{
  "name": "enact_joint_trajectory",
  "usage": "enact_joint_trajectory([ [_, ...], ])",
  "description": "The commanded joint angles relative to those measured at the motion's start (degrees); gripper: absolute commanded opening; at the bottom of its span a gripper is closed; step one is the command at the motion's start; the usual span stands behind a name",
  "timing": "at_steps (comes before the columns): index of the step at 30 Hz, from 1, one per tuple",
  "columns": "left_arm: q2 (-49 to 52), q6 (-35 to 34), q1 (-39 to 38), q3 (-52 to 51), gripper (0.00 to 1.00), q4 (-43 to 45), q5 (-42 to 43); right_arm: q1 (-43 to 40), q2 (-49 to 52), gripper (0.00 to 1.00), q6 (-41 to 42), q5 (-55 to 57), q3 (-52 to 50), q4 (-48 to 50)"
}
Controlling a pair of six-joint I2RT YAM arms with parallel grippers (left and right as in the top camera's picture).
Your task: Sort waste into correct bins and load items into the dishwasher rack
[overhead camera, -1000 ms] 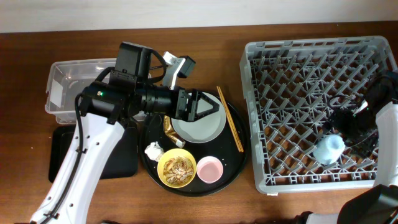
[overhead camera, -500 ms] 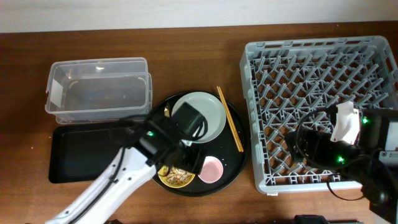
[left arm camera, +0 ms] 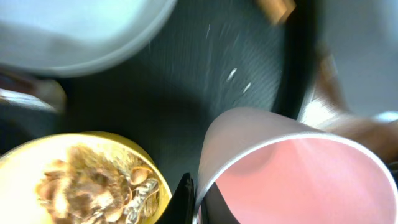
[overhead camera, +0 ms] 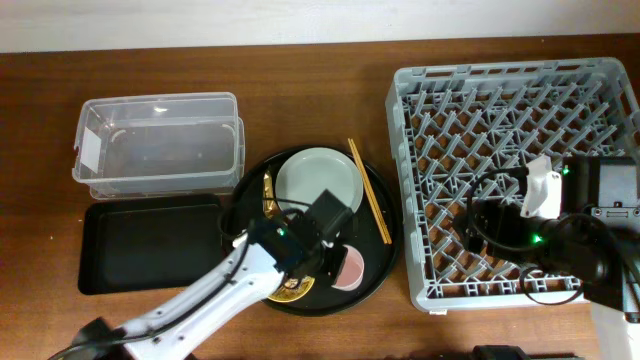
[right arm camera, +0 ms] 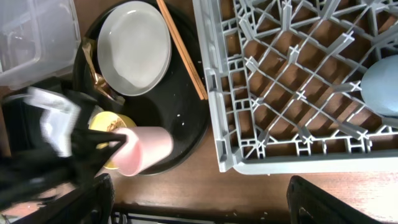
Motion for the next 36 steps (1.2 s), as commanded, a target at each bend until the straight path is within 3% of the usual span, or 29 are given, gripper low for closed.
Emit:
enact_joint_trajectory([
  [1,-6.9,0.8,7.8,14.5,0.01,-6.0,9.4,0.5,-0.8,0.85,-1.9,-2.6,0.8,1.9],
  [3,-10.8,4.7,20.5,17.4,0.0,1.6,44.5,0.5,-2.9,0.85,-12.2,-26.7,3.3,9.2],
  [4,-10.8,4.6,24.9,17.4,0.0,6.2,60.1,0.5,-3.3,0.87,-12.2,-37.2,3.3,13.5],
  [5,-10.6,3.7,26.9,17.4,0.0,11.1,70.2,0.5,-3.3,0.93,-12.3,-43.8,3.2,16.0],
  [8,-10.6,2.2,26.9,17.4,0.01,17.2,77.8,1.3,-2.8,0.98,-14.0,-55.1,3.2,23.5],
  [11,-10.6,1.2,26.8,17.4,0.01,20.4,78.1,9.0,-0.9,1.0,-13.9,-53.0,3.2,26.5],
  [13,-10.6,0.7,26.8,17.4,0.0,23.0,78.9,14.4,1.9,0.91,-12.9,-50.6,3.2,27.0],
  [14,-10.6,0.7,26.8,17.4,0.01,23.8,78.9,17.7,3.7,0.79,-12.9,-50.3,3.2,28.0],
  [20,-10.6,0.7,26.8,17.4,0.01,24.5,76.7,18.6,2.8,0.5,-12.9,-49.5,3.3,29.5],
  [21,-10.6,0.7,26.8,17.4,0.49,24.5,76.4,18.5,2.2,0.44,-12.9,-46.6,3.3,29.5],
  [22,-10.6,0.7,26.9,17.4,1.0,24.6,76.2,18.5,1.7,0.45,-12.9,-44.4,3.3,29.5],
  [23,-10.6,0.8,26.9,17.4,1.0,24.5,75.1,18.5,0.6,0.45,-12.8,-40.3,3.3,29.5],
  [25,-10.6,1.0,26.9,17.4,1.0,24.5,68.8,13.6,-4.7,0.49,-4.9,-27.5,3.3,27.5],
  [27,-10.6,1.0,26.9,17.4,1.0,24.5,63.8,4.0,-8.5,0.5,-1.0,-17.1,3.3,19.5],
  [30,-10.6,1.0,26.9,17.4,1.0,23.6,63.8,-13.9,-6.6,0.5,3.2,8.7,3.3,4.3],
  [36,-10.6,1.0,26.9,17.4,1.0,17.2,63.4,-34.1,16.3,0.5,6.6,13.6,3.3,6.6],
])
